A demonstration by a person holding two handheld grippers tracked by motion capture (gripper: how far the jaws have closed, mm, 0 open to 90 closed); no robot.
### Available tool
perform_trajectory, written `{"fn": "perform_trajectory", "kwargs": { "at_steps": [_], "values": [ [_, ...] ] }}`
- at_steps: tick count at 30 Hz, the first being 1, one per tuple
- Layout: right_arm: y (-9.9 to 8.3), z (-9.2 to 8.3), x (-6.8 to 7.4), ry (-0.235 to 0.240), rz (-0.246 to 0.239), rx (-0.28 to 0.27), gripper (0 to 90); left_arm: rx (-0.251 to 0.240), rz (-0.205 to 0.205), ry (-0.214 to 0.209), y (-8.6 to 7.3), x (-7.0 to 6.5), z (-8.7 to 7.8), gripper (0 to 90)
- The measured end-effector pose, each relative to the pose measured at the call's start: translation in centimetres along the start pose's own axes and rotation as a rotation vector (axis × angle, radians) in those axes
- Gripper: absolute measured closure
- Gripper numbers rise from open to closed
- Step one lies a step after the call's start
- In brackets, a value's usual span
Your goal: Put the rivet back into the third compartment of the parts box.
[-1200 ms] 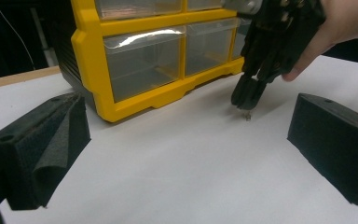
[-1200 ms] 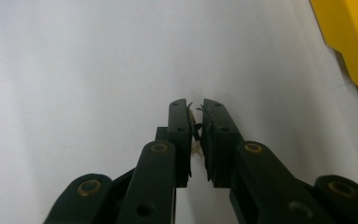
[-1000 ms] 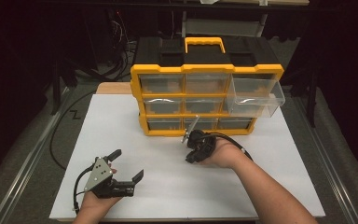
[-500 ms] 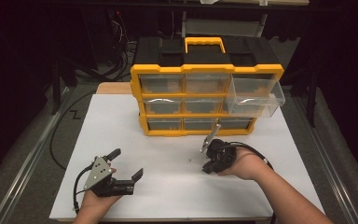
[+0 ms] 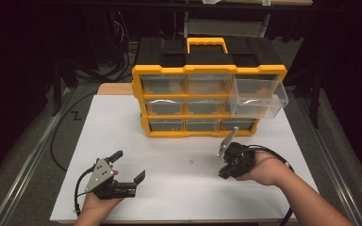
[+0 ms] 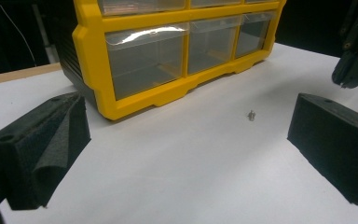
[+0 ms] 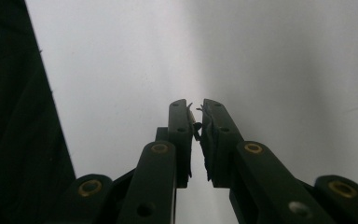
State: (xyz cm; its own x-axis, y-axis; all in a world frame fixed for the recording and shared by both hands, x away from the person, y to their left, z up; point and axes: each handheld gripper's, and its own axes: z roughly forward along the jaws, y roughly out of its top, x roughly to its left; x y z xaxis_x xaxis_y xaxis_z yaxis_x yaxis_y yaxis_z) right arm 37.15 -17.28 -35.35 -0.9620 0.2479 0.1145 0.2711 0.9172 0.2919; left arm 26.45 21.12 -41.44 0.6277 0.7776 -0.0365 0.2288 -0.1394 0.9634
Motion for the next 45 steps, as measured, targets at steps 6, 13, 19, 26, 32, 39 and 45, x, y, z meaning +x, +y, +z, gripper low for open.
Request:
{"fn": "perform_trajectory", "kwargs": {
  "at_steps": [6,13,19,26,32,39,45],
  "values": [
    [-0.4,-1.9,0.3,-0.002,0.001,0.020,83.9,0.000,0.003,-0.003,0.0,-0.1,0.0,0.1],
    [0.1,-5.0,0.4,-0.011,0.003,0.017,83.9,-0.001,0.005,-0.001,0.0,-0.1,0.0,0.1],
    [0.6,-7.4,0.6,-0.025,-0.009,0.022,83.9,-0.003,0.007,-0.003,0.0,-0.1,-0.1,0.1],
    [1.0,-10.3,0.7,-0.044,0.019,0.002,83.9,-0.003,0.005,-0.004,0.1,-0.1,-0.1,0.1],
    [1.4,-13.0,0.9,-0.081,0.012,-0.007,83.9,-0.006,0.004,-0.003,0.1,-0.2,-0.1,0.1],
    [1.9,-16.3,0.9,-0.120,0.022,-0.013,83.9,-0.009,0.003,0.000,0.1,-0.2,-0.1,0.1],
    [2.3,-18.6,1.3,-0.138,0.031,-0.029,83.9,-0.013,0.011,-0.003,0.1,-0.2,-0.2,0.1]
  ]
}}
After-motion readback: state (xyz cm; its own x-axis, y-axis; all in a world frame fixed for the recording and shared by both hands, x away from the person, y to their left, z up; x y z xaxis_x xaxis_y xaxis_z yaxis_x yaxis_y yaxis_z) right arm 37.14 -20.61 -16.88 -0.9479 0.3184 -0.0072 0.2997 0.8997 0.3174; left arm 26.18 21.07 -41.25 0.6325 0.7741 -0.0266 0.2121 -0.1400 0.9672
